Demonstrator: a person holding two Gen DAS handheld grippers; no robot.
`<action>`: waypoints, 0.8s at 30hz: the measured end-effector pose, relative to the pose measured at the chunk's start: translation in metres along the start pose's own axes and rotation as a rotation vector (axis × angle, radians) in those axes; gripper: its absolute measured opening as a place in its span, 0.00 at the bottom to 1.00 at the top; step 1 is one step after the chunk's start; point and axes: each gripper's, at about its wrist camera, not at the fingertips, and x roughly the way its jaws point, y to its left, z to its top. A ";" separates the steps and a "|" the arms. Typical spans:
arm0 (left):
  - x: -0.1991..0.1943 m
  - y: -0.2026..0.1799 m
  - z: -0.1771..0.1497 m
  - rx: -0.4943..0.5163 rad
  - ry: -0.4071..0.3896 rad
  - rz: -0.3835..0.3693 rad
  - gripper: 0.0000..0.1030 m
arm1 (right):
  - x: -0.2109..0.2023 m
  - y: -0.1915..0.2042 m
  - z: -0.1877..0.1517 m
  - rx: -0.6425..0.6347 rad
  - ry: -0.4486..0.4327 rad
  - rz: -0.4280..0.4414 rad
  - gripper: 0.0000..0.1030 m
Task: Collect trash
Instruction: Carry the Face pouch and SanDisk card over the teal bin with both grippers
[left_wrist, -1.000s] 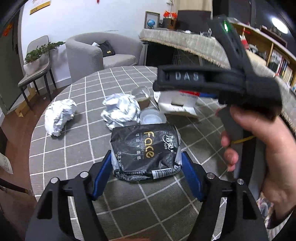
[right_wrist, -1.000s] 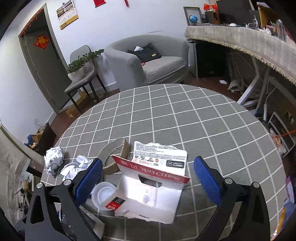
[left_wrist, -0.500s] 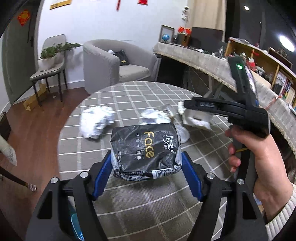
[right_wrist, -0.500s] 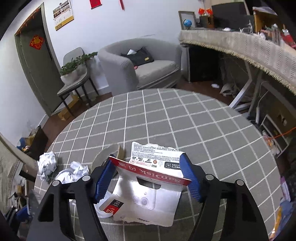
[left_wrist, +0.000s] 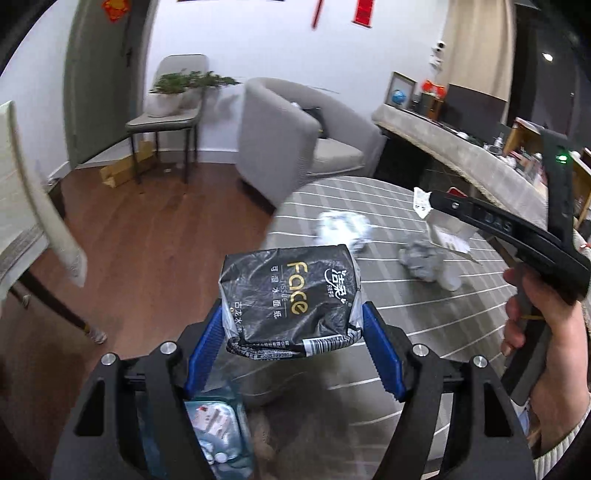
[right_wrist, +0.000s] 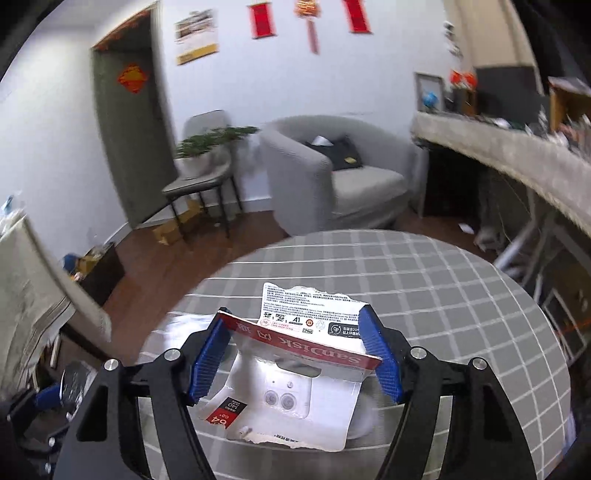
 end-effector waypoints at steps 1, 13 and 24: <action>-0.003 0.005 0.000 -0.002 -0.001 0.015 0.72 | -0.002 0.011 -0.002 -0.019 -0.005 0.016 0.69; -0.030 0.056 -0.023 -0.069 0.056 0.097 0.72 | -0.008 0.077 -0.021 -0.077 0.023 0.194 0.69; -0.021 0.089 -0.062 -0.083 0.171 0.152 0.72 | -0.012 0.133 -0.047 -0.143 0.080 0.310 0.69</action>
